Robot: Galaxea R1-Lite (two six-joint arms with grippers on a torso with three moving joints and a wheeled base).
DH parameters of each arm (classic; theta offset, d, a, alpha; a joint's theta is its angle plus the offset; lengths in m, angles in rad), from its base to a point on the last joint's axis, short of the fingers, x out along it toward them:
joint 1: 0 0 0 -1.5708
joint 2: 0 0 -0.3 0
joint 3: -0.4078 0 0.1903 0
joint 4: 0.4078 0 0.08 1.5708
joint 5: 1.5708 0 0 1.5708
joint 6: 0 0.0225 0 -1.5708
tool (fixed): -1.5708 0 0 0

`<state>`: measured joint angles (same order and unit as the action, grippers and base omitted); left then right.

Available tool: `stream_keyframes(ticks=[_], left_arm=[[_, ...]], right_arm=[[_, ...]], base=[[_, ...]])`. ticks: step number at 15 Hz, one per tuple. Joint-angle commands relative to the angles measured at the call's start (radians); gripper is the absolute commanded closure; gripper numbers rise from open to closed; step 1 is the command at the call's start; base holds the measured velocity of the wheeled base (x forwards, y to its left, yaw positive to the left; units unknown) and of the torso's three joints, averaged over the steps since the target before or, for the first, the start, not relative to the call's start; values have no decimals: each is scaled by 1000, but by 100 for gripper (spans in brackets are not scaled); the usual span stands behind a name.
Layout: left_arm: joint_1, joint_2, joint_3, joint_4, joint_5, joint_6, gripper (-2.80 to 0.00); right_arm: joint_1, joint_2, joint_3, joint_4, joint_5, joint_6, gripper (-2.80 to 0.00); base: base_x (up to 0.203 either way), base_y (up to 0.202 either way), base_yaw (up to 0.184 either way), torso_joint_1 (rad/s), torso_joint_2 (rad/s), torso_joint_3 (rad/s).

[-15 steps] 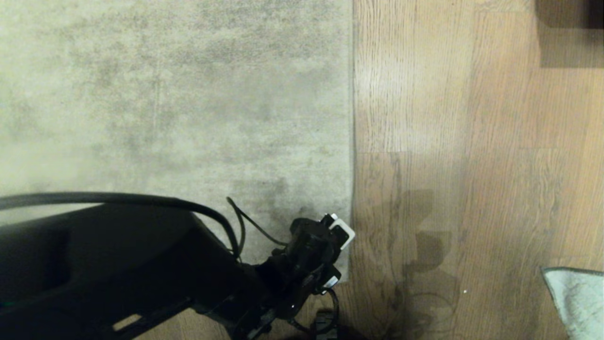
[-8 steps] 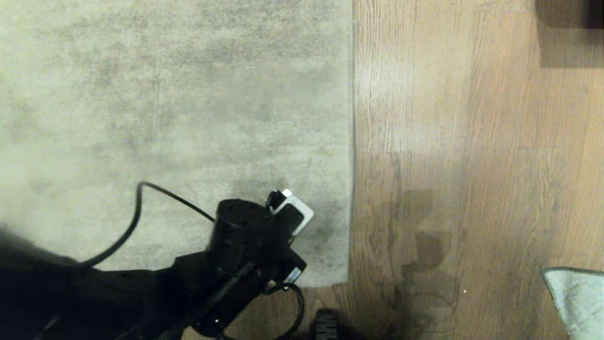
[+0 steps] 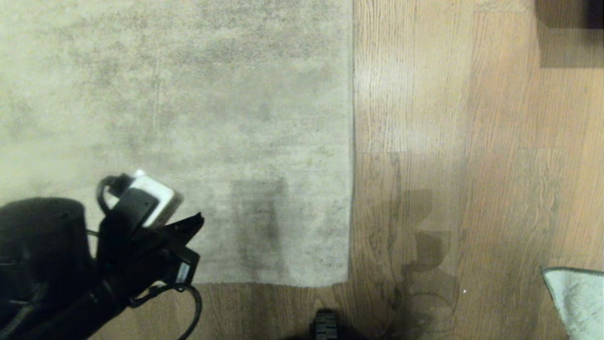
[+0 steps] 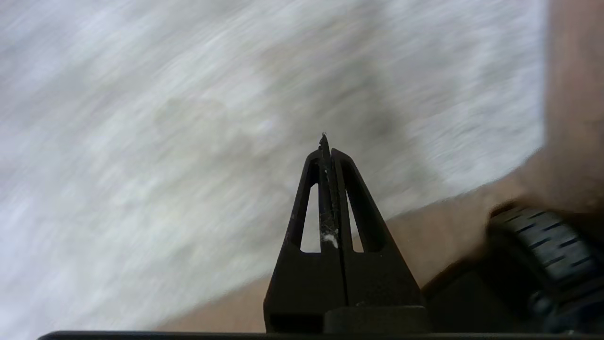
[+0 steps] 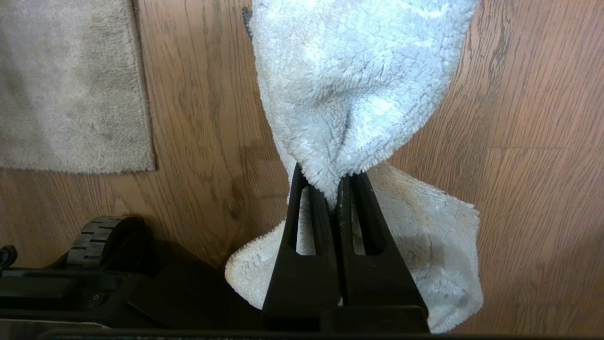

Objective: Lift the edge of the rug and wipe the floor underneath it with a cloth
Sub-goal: Put down the rag

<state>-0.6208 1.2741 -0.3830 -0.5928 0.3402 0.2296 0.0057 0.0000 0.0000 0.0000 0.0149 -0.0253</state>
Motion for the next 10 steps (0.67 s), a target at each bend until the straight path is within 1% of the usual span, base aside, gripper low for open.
stream_keyframes(ticks=[1, 5, 6, 8, 10], left_arm=[[107, -259, 56, 91, -40, -6, 0], [274, -555, 91, 394, -154, -26, 0], [304, -610, 110, 432, -175, -41, 0], [364, -714, 171, 460, -209, -69, 0], [390, -814, 239, 466, -230, -96, 0]], right_arm=[[0, 2, 0, 0, 0, -1, 0], [0, 1, 0, 0, 0, -1, 0], [0, 2, 0, 0, 0, -1, 0], [0, 2, 0, 0, 0, -1, 0], [0, 2, 0, 0, 0, -1, 0]], base=[[0, 0, 0, 0, 0, 0], [0, 0, 0, 0, 0, 0], [0, 0, 0, 0, 0, 0], [0, 0, 0, 0, 0, 0], [0, 0, 0, 0, 0, 0]])
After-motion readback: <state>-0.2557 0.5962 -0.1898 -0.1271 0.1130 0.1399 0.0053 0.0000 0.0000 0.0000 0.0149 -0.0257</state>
